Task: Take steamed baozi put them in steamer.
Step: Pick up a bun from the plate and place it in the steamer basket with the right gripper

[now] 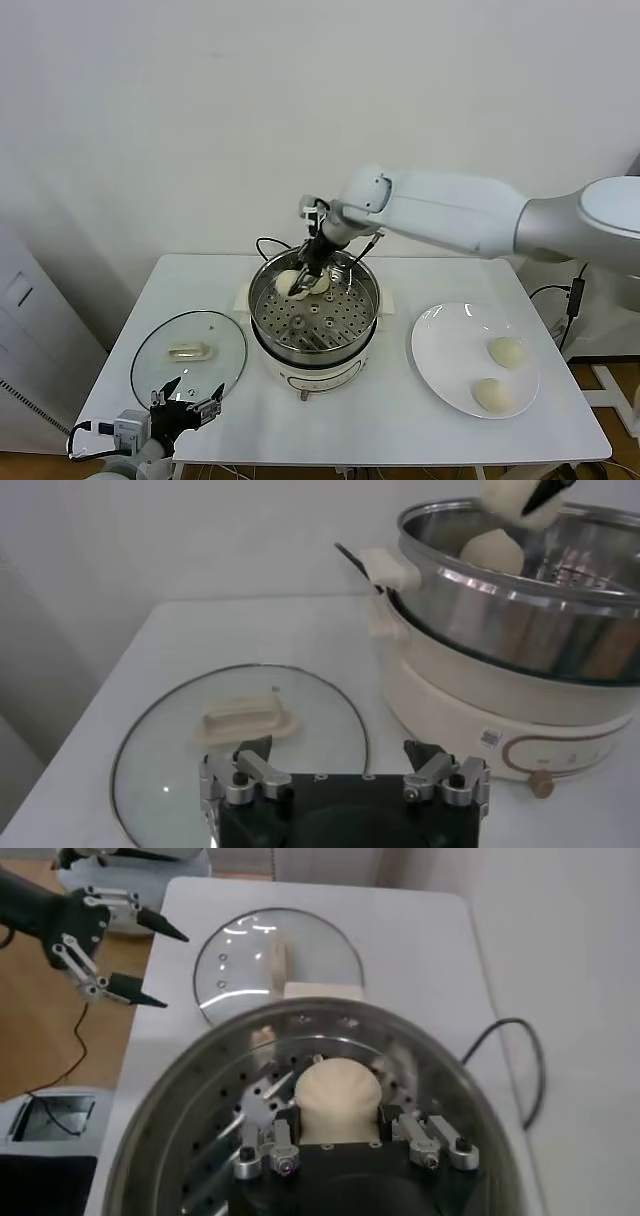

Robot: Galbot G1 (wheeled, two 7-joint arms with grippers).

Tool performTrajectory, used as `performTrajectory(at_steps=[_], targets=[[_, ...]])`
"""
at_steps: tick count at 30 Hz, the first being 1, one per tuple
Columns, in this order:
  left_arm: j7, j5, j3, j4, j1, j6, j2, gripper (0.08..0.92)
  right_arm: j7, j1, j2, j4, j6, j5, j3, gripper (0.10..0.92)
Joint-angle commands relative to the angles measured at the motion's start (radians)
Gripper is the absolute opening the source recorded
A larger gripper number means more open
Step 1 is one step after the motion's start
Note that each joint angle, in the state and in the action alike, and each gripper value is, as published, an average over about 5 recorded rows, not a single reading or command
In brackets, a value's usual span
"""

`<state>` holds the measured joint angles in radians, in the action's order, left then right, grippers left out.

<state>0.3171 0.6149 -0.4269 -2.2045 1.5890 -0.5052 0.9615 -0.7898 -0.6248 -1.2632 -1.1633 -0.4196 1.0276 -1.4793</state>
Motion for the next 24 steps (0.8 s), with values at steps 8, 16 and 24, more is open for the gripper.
performTrajectory(at_steps=[8,16,24], targets=[[-0.002,0.002,0.006,0.011,-0.009,0.001,0.000,0.823,0.042,0.098,-0.054,0.050,-0.015,-0.053,0.018,0.475],[-0.001,0.002,0.005,0.011,-0.010,0.001,-0.001,0.823,0.050,0.123,-0.068,0.070,-0.009,-0.084,0.026,0.483],[-0.001,0.002,-0.003,0.009,-0.002,0.005,-0.002,0.823,0.059,0.113,-0.063,0.068,-0.004,-0.086,0.044,0.646]])
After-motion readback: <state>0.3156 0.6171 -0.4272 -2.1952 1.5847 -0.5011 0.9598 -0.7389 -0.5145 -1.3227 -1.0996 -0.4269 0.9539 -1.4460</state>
